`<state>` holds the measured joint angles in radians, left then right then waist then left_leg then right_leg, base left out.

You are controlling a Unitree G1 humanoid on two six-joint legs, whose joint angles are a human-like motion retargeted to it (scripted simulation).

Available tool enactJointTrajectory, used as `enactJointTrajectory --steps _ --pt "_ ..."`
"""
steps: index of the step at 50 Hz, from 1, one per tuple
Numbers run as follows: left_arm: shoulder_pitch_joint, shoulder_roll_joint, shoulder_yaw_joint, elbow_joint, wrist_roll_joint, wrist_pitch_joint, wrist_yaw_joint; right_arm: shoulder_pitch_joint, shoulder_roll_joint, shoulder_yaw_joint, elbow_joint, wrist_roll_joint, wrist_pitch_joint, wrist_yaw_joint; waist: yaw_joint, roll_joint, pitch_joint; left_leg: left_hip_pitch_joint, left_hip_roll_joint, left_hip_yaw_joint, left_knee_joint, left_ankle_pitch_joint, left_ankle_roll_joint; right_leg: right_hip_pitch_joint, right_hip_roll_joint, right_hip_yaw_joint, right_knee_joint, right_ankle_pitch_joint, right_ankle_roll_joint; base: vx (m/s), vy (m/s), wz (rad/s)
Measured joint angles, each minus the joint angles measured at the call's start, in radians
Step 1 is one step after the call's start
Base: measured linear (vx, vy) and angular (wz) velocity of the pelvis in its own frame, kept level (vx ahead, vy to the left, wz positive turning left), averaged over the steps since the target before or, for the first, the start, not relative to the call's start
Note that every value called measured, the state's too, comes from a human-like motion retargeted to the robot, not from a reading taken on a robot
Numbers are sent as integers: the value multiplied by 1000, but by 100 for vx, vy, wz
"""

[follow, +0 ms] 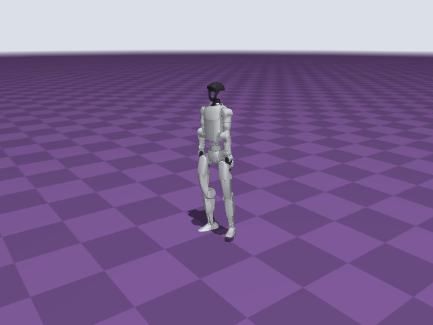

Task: In place motions

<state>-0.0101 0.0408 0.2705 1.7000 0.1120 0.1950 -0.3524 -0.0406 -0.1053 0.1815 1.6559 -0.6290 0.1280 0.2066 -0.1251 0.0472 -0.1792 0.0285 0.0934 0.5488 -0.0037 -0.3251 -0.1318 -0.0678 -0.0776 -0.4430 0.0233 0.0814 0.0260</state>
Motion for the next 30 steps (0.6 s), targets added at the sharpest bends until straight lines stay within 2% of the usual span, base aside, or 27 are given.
enactJointTrajectory --steps 15,19,25,30 --pt "-1 -1 6 0 -1 0 2 1 0 -3 -5 1 -2 -3 -1 1 -2 0 0 -2 0 0 0 0 0 -1 0 0 0 0 0 0" --pt "-5 -2 11 0 -1 -1 3 17 6 -46 -52 16 -6 -1 -4 0 3 1 -1 -3 1 0 0 2 0 -2 0 -1 0 0 0 0" --pt "-8 -1 15 0 -4 -4 3 64 41 -176 -261 266 -53 111 -9 -1 9 -2 0 -6 3 1 0 2 -1 -3 0 -1 0 0 0 0" --pt "-2 0 22 0 -9 -4 5 64 78 -214 -483 522 -70 225 -18 2 6 -5 2 2 2 1 -1 -6 0 4 1 1 0 0 0 0"
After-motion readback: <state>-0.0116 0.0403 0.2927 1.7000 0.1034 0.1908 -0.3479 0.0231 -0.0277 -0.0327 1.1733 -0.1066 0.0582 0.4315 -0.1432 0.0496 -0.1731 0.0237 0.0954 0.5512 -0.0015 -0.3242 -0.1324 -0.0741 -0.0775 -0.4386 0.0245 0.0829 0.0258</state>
